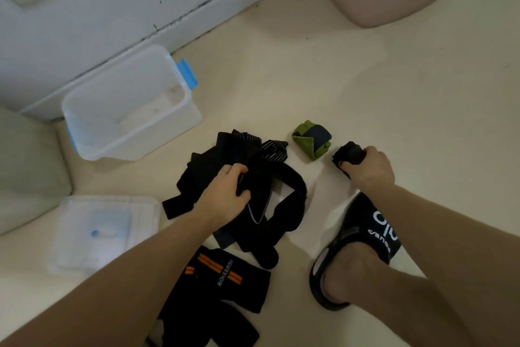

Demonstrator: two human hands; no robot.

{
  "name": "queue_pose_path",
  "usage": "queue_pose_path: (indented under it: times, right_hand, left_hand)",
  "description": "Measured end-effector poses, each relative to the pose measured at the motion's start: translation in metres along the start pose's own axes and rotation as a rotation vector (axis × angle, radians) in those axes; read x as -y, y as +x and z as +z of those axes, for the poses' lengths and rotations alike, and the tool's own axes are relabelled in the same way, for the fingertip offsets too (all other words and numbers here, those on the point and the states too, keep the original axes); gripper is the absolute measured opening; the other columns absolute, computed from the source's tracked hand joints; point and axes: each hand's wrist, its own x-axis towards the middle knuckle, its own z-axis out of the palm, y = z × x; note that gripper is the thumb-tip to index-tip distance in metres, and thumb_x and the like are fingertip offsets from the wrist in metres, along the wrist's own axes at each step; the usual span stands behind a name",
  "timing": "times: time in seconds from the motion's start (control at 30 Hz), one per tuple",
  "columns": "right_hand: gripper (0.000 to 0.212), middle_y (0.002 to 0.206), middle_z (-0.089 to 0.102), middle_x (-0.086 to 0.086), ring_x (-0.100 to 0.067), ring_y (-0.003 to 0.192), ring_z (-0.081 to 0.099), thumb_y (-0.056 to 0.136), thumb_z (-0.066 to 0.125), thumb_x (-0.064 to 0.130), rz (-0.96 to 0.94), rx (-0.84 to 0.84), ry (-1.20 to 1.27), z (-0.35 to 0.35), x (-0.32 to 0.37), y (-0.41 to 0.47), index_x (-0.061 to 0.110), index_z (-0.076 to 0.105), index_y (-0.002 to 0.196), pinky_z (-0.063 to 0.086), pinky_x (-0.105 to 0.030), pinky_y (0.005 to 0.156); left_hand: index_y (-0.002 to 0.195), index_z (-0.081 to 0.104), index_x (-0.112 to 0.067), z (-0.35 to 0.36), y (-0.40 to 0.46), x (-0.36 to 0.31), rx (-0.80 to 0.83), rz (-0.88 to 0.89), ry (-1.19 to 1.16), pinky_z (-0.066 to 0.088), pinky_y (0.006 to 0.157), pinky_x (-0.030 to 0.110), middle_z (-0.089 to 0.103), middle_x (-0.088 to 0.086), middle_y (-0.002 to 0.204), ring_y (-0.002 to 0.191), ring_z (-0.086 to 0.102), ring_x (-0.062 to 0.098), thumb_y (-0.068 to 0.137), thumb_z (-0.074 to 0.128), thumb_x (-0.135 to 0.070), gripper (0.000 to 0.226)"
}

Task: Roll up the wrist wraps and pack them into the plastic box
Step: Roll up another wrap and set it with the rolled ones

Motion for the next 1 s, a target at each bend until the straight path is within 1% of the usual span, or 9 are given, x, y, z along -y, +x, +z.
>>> queue_pose_path:
  times: [0.17, 0.27, 0.4, 0.53, 0.63, 0.7, 0.8, 0.9, 1.0]
  right_hand:
    - [0.058, 0.13, 0.053, -0.025, -0.045, 0.121, 0.053, 0.095, 0.067, 0.039, 0.061, 0.05, -0.102, 0.009, 0.003, -0.002, -0.002, 0.048, 0.131, 0.048, -0.05, 0.096]
    - [0.059, 0.138, 0.046, -0.027, -0.046, 0.128, 0.046, 0.099, 0.062, 0.036, 0.044, -0.031, -0.168, 0.006, 0.016, -0.015, -0.005, 0.041, 0.137, 0.043, -0.051, 0.1]
    - [0.048, 0.135, 0.047, -0.03, -0.048, 0.12, 0.051, 0.099, 0.056, 0.02, -0.133, -0.206, -0.166, 0.003, 0.04, -0.043, -0.006, 0.042, 0.137, 0.045, -0.051, 0.091]
    - [0.033, 0.122, 0.053, -0.026, -0.045, 0.101, 0.058, 0.097, 0.054, 0.012, -0.335, -0.298, -0.07, 0.016, 0.068, -0.086, -0.004, 0.048, 0.126, 0.048, -0.048, 0.077]
    - [0.025, 0.111, 0.057, -0.017, -0.036, 0.094, 0.059, 0.097, 0.054, 0.014, -0.447, -0.148, -0.069, 0.033, 0.085, -0.122, 0.001, 0.052, 0.118, 0.046, -0.039, 0.073]
    - [0.016, 0.101, 0.062, -0.013, -0.032, 0.091, 0.06, 0.097, 0.056, 0.014, -0.477, 0.073, -0.101, 0.05, 0.093, -0.143, 0.005, 0.056, 0.109, 0.045, -0.037, 0.072]
    - [0.011, 0.101, 0.067, -0.01, -0.028, 0.093, 0.062, 0.096, 0.057, 0.017, -0.543, 0.371, -0.306, 0.074, 0.102, -0.171, 0.011, 0.062, 0.104, 0.051, -0.037, 0.076]
    - [0.005, 0.096, 0.065, -0.008, -0.029, 0.09, 0.063, 0.096, 0.056, 0.016, -0.607, 0.441, -0.381, 0.094, 0.108, -0.19, 0.014, 0.06, 0.099, 0.054, -0.041, 0.077]
    - [0.011, 0.104, 0.067, -0.01, -0.029, 0.095, 0.064, 0.097, 0.058, 0.016, -0.631, 0.553, -0.47, 0.111, 0.112, -0.2, 0.011, 0.063, 0.105, 0.054, -0.04, 0.081]
  left_hand:
    - [0.143, 0.047, -0.019, -0.014, -0.021, 0.02, -0.069, 0.017, 0.009, 0.045, 0.093, 0.025, 0.05, 0.002, 0.135, 0.117, 0.054, 0.015, 0.098, 0.062, -0.018, 0.047]
    - [0.143, 0.046, -0.018, -0.024, -0.046, 0.037, -0.086, -0.032, 0.02, 0.051, 0.096, 0.033, 0.049, 0.005, 0.137, 0.115, 0.056, 0.019, 0.097, 0.061, -0.016, 0.048]
    - [0.143, 0.046, -0.02, -0.027, -0.081, 0.059, -0.066, -0.105, 0.018, 0.048, 0.092, 0.03, 0.052, 0.005, 0.132, 0.107, 0.056, 0.016, 0.097, 0.062, -0.017, 0.048]
    - [0.144, 0.044, -0.019, -0.025, -0.118, 0.081, -0.035, -0.161, -0.014, 0.043, 0.089, 0.027, 0.053, 0.008, 0.13, 0.112, 0.054, 0.019, 0.096, 0.062, -0.015, 0.052]
    - [0.145, 0.042, -0.019, -0.024, -0.137, 0.091, -0.011, -0.185, -0.043, 0.042, 0.092, 0.027, 0.049, 0.005, 0.127, 0.112, 0.05, 0.016, 0.097, 0.061, -0.018, 0.052]
    - [0.146, 0.041, -0.019, -0.024, -0.147, 0.096, 0.003, -0.197, -0.067, 0.044, 0.095, 0.029, 0.049, 0.006, 0.126, 0.113, 0.05, 0.018, 0.098, 0.062, -0.022, 0.053]
    - [0.146, 0.041, -0.02, -0.025, -0.16, 0.105, 0.016, -0.226, -0.09, 0.046, 0.097, 0.031, 0.05, 0.009, 0.131, 0.112, 0.051, 0.019, 0.098, 0.063, -0.025, 0.053]
    - [0.148, 0.039, -0.02, -0.028, -0.171, 0.115, 0.048, -0.277, -0.109, 0.047, 0.096, 0.032, 0.049, 0.013, 0.138, 0.116, 0.054, 0.023, 0.095, 0.065, -0.026, 0.059]
    - [0.151, 0.034, -0.016, -0.023, -0.175, 0.123, 0.128, -0.331, -0.097, 0.044, 0.086, 0.028, 0.047, 0.015, 0.142, 0.116, 0.054, 0.025, 0.092, 0.07, -0.026, 0.07]
